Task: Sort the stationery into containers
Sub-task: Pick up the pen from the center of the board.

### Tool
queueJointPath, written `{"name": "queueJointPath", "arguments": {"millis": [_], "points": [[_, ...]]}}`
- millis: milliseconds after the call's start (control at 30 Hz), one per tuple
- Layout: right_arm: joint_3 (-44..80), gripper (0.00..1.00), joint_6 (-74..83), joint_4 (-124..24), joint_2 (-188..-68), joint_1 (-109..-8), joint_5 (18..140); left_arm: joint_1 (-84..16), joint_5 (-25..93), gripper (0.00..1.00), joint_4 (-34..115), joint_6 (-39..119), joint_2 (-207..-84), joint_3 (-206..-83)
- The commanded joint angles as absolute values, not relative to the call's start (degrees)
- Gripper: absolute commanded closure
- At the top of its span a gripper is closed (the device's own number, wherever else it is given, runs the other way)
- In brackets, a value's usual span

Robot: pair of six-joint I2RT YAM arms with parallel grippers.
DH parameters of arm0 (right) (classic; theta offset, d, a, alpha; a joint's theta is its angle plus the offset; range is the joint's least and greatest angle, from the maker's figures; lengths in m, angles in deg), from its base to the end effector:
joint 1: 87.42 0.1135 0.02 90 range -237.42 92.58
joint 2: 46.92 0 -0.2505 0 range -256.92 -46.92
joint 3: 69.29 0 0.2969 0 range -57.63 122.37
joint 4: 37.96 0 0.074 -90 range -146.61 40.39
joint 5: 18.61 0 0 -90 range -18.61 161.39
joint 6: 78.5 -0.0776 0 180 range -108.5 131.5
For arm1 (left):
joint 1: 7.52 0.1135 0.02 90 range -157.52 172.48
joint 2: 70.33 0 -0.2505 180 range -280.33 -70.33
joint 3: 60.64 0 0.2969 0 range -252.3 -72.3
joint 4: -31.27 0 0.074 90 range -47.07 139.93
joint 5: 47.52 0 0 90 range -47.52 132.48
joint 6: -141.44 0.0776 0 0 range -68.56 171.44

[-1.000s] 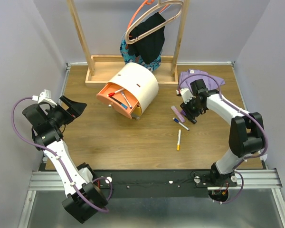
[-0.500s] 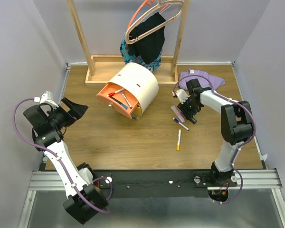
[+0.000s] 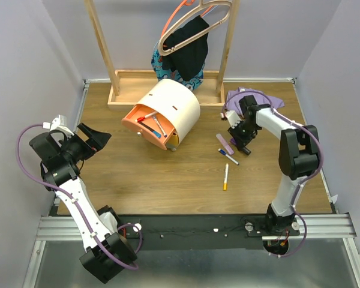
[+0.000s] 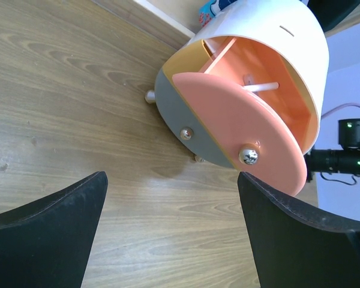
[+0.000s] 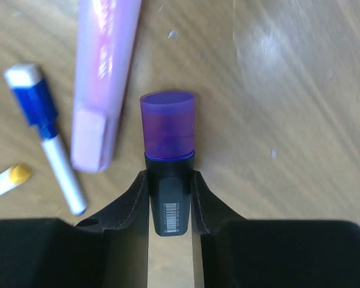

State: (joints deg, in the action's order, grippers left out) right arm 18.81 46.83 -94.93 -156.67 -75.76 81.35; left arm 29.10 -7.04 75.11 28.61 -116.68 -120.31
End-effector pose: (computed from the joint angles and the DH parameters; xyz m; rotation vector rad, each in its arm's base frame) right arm 0.3991 0.0961 0.0923 -1.1817 2.6551 0.1885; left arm 0.2304 0.0977 0.3000 -0.5112 1.9127 -0.7453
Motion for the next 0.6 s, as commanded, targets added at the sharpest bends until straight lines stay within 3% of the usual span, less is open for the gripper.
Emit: {"name": "queueJointPath", "arguments": {"millis": [0, 167, 333, 567], "points": [[26.8, 0.8, 43.5, -102.6, -147.0, -76.3, 89.5, 28.9, -7.2, 0.01, 72.1, 26.8, -116.2, -121.3], [35.8, 0.8, 38.7, -106.5, -140.1, -74.8, 99.4, 28.9, -7.6, 0.01, 69.3, 24.6, -116.4, -120.2], [40.5, 0.81, 31.4, -102.8, -136.6, -61.5, 94.8, 28.9, -7.4, 0.01, 68.3, 24.7, -116.6, -120.1], [55.9, 0.81, 18.0, -101.3, -146.8, -50.7, 97.6, 28.8, -7.4, 0.01, 68.1, 24.3, -116.4, -120.3]]}}
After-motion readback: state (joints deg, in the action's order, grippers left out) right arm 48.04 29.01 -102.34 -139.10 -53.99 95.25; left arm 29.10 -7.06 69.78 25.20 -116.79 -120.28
